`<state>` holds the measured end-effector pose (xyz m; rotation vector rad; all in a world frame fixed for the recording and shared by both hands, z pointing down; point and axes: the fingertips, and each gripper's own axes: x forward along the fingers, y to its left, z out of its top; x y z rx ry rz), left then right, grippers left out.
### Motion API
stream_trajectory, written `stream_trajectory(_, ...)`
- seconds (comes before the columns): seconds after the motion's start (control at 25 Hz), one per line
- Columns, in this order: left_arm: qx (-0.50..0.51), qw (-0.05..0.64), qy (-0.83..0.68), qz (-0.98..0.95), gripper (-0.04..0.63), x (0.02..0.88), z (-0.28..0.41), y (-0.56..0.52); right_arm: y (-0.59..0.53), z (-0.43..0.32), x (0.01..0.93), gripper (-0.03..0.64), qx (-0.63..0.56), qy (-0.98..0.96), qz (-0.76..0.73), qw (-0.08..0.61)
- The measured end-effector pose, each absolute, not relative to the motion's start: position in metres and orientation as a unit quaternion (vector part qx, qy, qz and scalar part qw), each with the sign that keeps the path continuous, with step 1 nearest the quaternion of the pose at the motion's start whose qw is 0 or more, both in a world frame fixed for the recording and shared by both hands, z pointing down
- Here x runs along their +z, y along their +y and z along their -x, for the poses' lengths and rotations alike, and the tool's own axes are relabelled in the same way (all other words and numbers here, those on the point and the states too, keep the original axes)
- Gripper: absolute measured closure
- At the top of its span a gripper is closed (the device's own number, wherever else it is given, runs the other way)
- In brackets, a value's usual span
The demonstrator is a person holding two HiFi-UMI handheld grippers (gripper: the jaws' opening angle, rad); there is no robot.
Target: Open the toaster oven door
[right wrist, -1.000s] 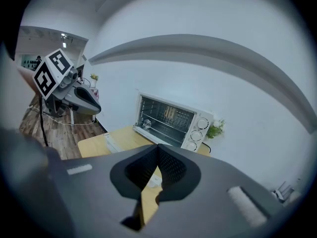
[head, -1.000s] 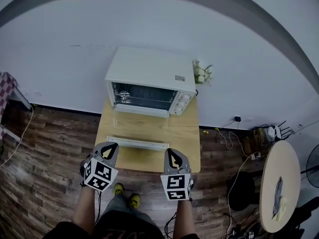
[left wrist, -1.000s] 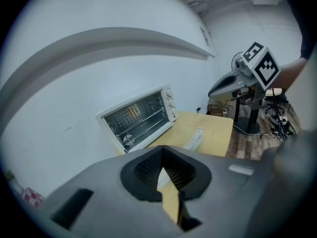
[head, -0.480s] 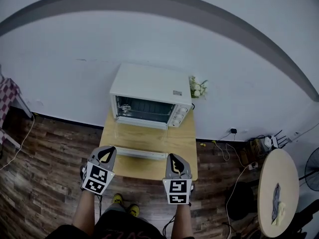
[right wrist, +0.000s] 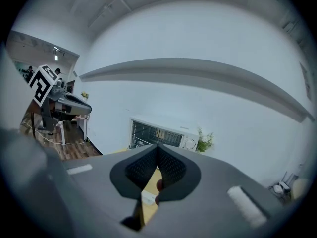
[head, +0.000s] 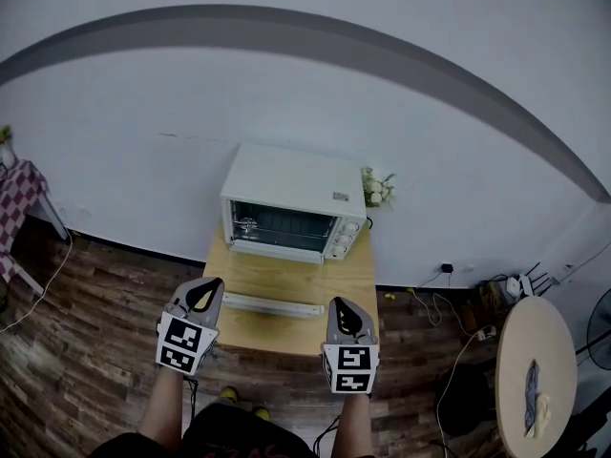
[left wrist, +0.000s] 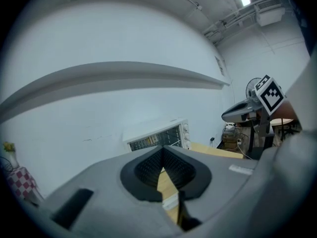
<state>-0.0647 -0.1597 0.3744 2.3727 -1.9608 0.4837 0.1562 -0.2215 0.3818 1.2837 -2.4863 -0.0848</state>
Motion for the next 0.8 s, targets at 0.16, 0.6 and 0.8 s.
stream_trajectory(0.16, 0.134, 0.005, -0.639, -0.757, 0.595, 0.358, 0.068, -0.155, -0.218, -0.162, 0.366, 0.609, -0.042, -0.873, -0.459, 0.162)
stream_trajectory(0.6, 0.101, -0.013, -0.629, -0.77, 0.595, 0.327, 0.055, -0.149, -0.212, -0.18, 0.333, 0.61, -0.048, -0.869, -0.477, 0.126)
stream_trajectory(0.8, 0.097, -0.016, -0.633, -0.768, 0.595, 0.317, 0.06, -0.151, -0.214, -0.18, 0.326, 0.609, -0.036, -0.87, -0.479, 0.113)
